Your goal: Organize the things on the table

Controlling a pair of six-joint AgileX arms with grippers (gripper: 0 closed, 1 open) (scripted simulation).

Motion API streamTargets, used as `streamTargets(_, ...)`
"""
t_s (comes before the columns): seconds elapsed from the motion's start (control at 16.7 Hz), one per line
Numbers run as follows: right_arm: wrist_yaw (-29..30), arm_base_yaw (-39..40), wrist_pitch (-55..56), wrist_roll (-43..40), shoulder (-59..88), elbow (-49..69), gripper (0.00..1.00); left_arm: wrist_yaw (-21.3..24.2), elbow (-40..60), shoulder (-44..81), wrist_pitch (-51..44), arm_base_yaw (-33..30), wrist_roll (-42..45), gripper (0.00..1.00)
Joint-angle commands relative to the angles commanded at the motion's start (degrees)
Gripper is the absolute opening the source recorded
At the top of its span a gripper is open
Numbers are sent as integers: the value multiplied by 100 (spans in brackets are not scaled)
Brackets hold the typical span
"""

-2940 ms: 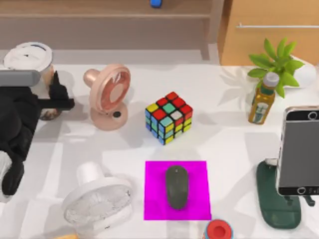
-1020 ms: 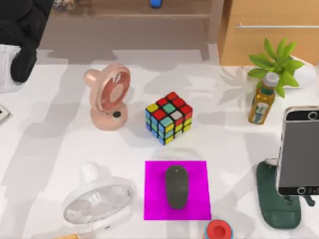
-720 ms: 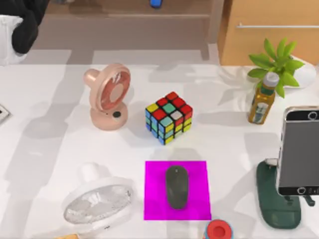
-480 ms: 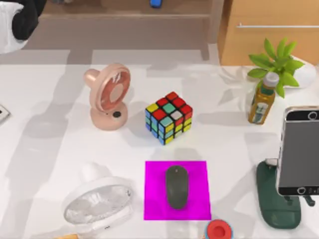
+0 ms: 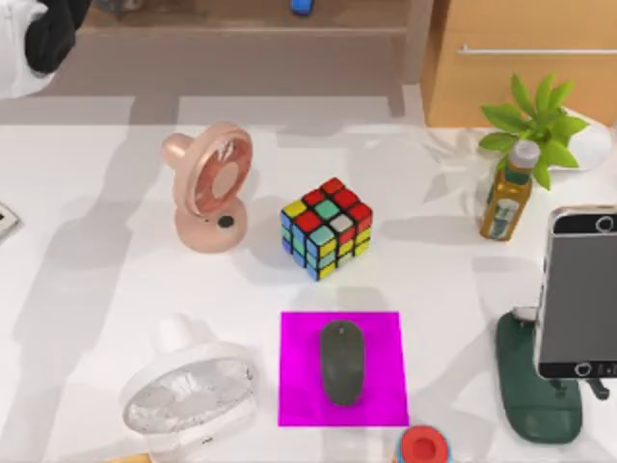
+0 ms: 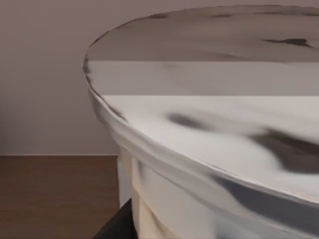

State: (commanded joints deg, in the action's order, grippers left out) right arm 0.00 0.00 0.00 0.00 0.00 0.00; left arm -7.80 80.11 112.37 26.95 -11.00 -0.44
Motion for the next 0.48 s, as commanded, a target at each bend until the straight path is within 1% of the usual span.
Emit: streamTargets(0.48, 0, 0, 0, 0, 0, 0, 100, 0, 4, 16, -16, 26, -7, 0)
